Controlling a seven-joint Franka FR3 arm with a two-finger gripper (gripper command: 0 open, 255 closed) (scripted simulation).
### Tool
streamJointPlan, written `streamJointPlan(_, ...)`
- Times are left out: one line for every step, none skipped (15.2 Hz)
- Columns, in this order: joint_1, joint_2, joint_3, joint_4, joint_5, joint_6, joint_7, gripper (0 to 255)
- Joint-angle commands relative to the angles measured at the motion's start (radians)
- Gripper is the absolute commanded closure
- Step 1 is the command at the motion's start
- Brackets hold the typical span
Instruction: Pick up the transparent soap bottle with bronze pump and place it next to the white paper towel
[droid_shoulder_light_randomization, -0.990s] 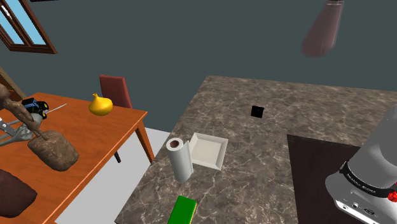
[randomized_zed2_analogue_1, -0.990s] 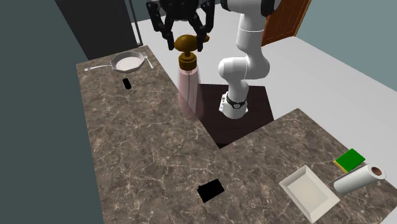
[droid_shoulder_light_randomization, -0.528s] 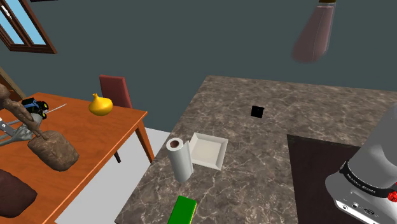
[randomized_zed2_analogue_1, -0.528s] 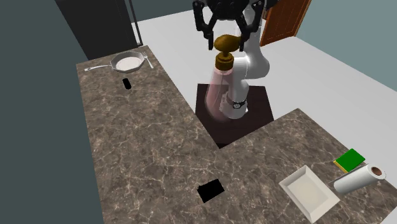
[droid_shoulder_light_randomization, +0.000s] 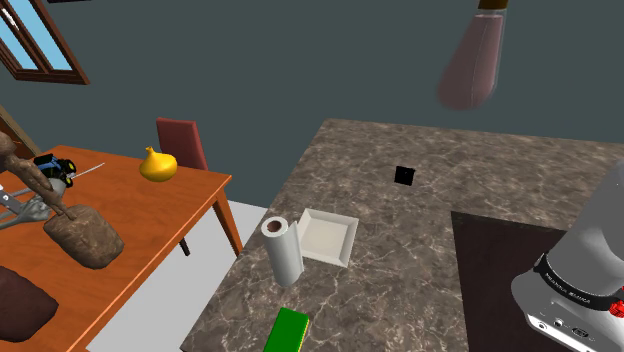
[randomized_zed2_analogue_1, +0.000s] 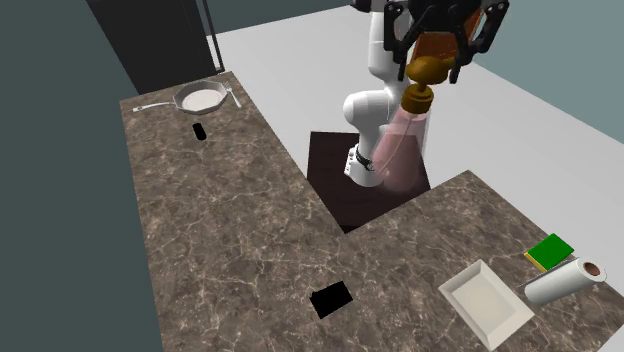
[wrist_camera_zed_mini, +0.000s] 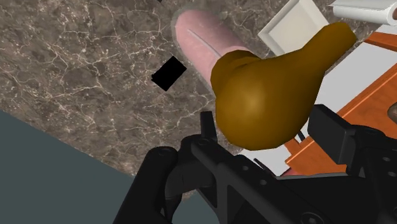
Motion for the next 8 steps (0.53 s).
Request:
streamJointPlan(0.009, -0.015, 0.043, -0.021, 0.009, 0.007, 0.057, 255)
streamJointPlan(0.015, -0.017, 0.064, -0.025, 0.015, 0.01, 0.085, 255)
streamJointPlan(0.02, -0.017, 0.084, -0.027, 0.021, 0.014, 0.112, 255)
streamJointPlan(0.025, -0.016, 0.105, -0.028, 0.028, 0.017, 0.139, 255)
streamJointPlan(0.031, -0.014, 0.125, -0.028, 0.034, 0.02, 0.166, 255)
streamJointPlan(0.036, -0.011, 0.145, -0.026, 0.04, 0.023, 0.193, 255)
streamJointPlan(0.042, -0.006, 0.165, -0.024, 0.046, 0.026, 0.22, 255)
streamJointPlan(0.048, 0.0, 0.186, -0.02, 0.051, 0.029, 0.247, 255)
